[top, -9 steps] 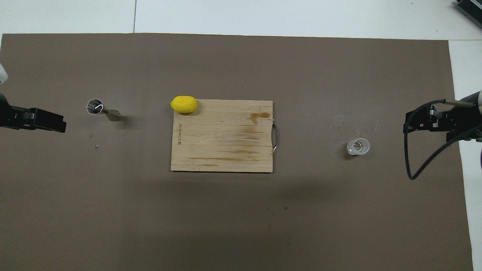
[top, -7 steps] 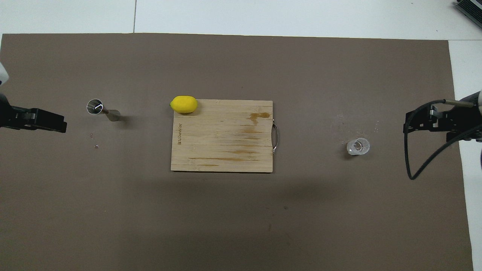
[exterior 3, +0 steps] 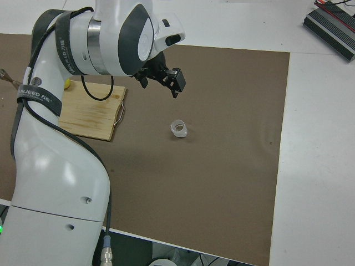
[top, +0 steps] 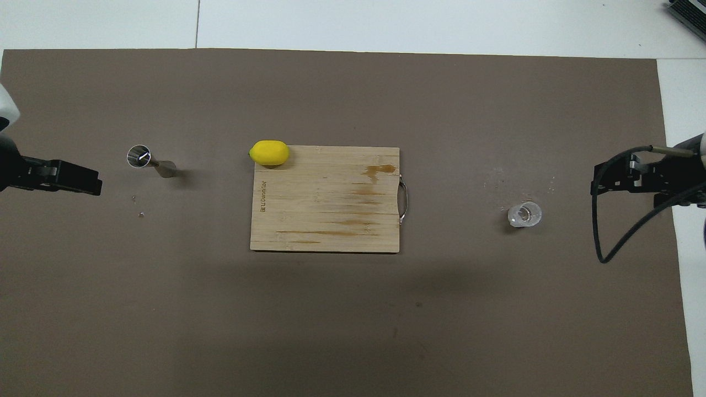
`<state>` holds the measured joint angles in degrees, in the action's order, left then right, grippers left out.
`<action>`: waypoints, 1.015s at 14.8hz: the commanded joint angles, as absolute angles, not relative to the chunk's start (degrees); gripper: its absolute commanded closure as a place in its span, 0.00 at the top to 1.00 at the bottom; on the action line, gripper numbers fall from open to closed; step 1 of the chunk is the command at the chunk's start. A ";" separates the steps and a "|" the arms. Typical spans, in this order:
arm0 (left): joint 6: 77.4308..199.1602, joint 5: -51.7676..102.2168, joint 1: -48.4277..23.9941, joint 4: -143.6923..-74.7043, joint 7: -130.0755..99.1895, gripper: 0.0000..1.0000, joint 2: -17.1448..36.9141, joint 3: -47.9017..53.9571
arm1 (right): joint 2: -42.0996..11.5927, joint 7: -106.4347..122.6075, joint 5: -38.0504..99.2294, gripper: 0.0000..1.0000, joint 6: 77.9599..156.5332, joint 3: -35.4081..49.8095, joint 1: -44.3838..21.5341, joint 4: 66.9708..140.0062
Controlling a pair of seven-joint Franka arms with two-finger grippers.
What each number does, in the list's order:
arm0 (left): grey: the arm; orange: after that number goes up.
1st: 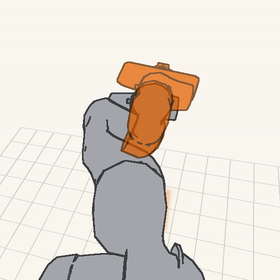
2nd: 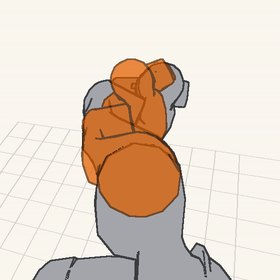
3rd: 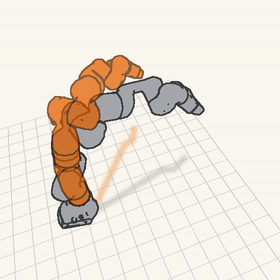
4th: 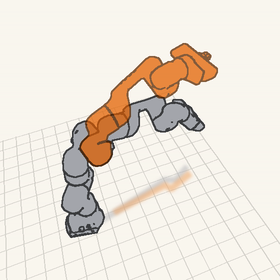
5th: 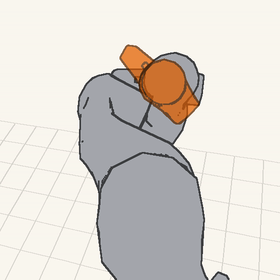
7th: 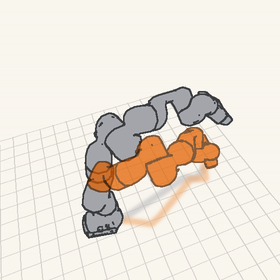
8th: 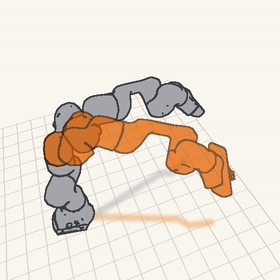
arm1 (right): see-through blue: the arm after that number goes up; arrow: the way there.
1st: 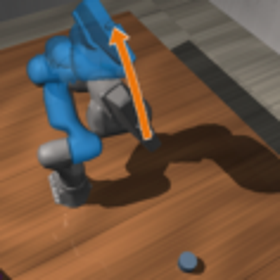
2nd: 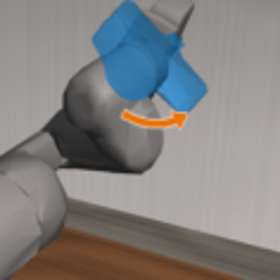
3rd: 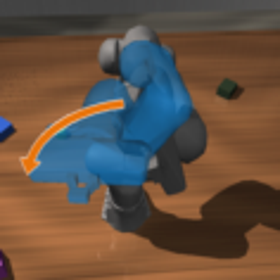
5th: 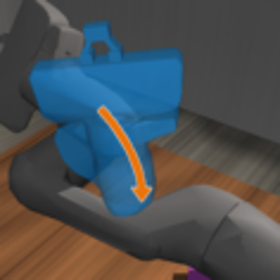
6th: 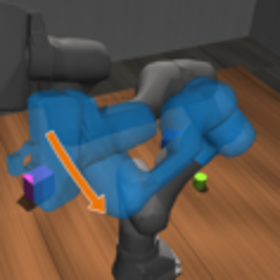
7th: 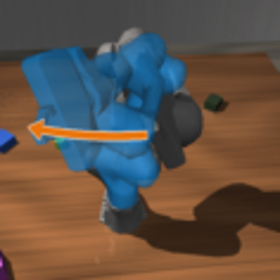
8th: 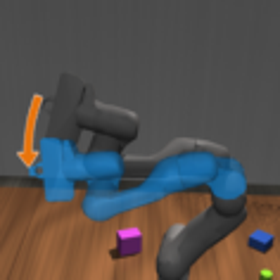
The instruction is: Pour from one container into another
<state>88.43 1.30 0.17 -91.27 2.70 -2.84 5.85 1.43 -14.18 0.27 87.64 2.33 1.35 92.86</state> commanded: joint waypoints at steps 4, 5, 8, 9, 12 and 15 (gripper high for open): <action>88.42 0.88 0.27 -91.93 2.90 1.00 -3.25 5.54 | 2.29 -12.74 -0.35 1.00 88.59 2.64 1.41 93.52; 88.42 0.88 0.18 -91.93 2.90 1.00 -3.25 5.54 | 2.11 -12.74 -0.61 1.00 88.59 2.64 1.41 93.34; 89.03 0.88 0.26 -91.85 2.90 1.00 -3.25 5.62 | 1.85 -12.74 -1.14 1.00 88.59 2.64 1.41 92.38; 88.95 0.88 0.00 -91.85 3.07 1.00 -3.25 5.54 | 1.32 -12.74 -1.14 1.00 88.33 2.64 1.32 91.50; 88.95 0.88 -0.26 -91.85 3.25 1.00 -3.25 5.71 | 0.97 -12.66 -1.23 1.00 87.45 2.81 1.41 90.18; 90.60 0.88 -0.09 -91.93 3.16 1.00 -3.16 5.80 | 0.88 -12.66 -1.32 1.00 86.14 2.90 1.41 88.86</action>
<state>88.72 1.30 0.25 -91.28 2.70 -2.84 6.06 1.45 -14.16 0.26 87.78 2.50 1.12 90.98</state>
